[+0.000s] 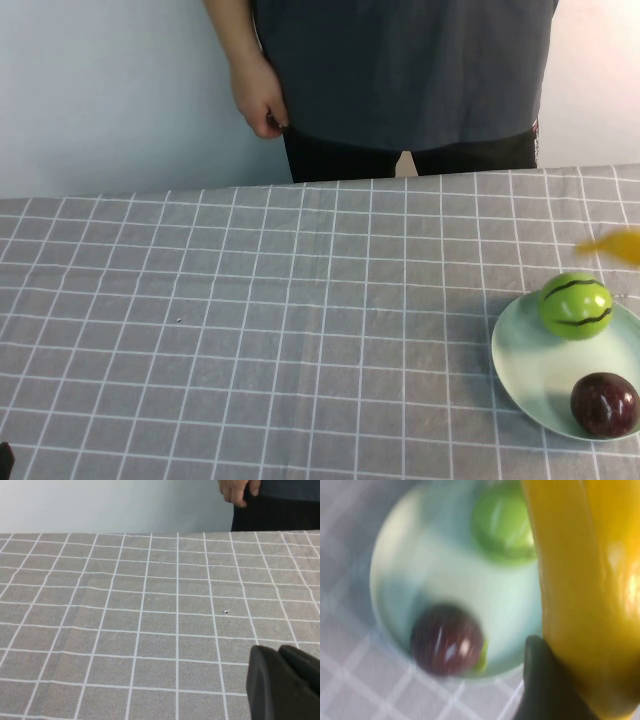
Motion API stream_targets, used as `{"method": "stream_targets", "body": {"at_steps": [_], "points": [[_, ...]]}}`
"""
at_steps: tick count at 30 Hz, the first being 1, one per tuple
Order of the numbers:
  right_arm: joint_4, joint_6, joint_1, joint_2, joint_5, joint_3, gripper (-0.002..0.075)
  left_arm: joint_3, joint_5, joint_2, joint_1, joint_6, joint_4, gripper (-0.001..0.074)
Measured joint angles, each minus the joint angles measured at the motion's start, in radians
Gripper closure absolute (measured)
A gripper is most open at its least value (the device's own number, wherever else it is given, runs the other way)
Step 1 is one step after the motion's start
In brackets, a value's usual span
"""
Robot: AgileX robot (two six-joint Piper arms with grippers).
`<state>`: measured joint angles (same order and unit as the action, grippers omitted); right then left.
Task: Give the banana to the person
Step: Hand the grabbed banana to the person
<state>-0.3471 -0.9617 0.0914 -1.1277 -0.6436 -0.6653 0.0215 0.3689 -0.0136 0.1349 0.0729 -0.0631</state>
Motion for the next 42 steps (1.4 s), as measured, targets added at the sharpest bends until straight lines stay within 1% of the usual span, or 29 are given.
{"method": "stream_targets", "body": {"at_steps": [3, 5, 7, 10, 12, 14, 18, 21, 25, 30, 35, 42], "points": [[-0.044, 0.106, -0.002, 0.130, 0.015, -0.009, 0.0419, 0.000, 0.000, 0.000, 0.000, 0.000, 0.000, 0.0740], [-0.096, 0.156, -0.026, 0.205, 0.063, -0.011, 0.0419, 0.000, 0.000, 0.000, 0.000, 0.000, 0.000, 0.0740], [-0.161, 0.185, -0.062, 0.248, 0.132, -0.012, 0.0419, 0.000, 0.000, 0.000, 0.000, 0.000, 0.000, 0.0740], [-0.286, 0.201, -0.139, 0.270, 0.246, -0.012, 0.0419, 0.000, 0.000, 0.000, 0.000, 0.000, 0.000, 0.0740], [-0.356, 0.202, -0.209, 0.257, 0.333, -0.012, 0.0419, 0.000, 0.000, 0.000, 0.000, 0.000, 0.000, 0.0739], [-0.388, 0.202, -0.287, 0.226, 0.406, -0.015, 0.0419, 0.000, 0.000, 0.000, 0.000, 0.000, 0.000, 0.0739], [-0.408, 0.191, -0.418, 0.113, 0.500, -0.056, 0.0419, 0.000, 0.000, 0.000, 0.000, 0.000, 0.000, 0.0739], [-0.412, 0.186, -0.483, 0.013, 0.544, -0.114, 0.0420, 0.000, 0.000, 0.000, 0.000, 0.000, 0.000, 0.0739], [-0.416, 0.184, -0.529, -0.122, 0.580, -0.184, 0.0420, 0.000, 0.000, 0.000, 0.000, 0.000, 0.000, 0.0740], [-0.420, 0.184, -0.562, -0.243, 0.605, -0.250, 0.0420, 0.000, 0.000, 0.000, 0.000, 0.000, 0.000, 0.0739], [-0.424, 0.184, -0.577, -0.294, 0.628, -0.269, 0.0420, 0.000, 0.000, 0.000, 0.000, 0.000, 0.000, 0.0740], [-0.426, 0.184, -0.582, -0.302, 0.654, -0.269, 0.0421, 0.000, 0.000, 0.000, 0.000, 0.000, 0.000, 0.0739]]}}
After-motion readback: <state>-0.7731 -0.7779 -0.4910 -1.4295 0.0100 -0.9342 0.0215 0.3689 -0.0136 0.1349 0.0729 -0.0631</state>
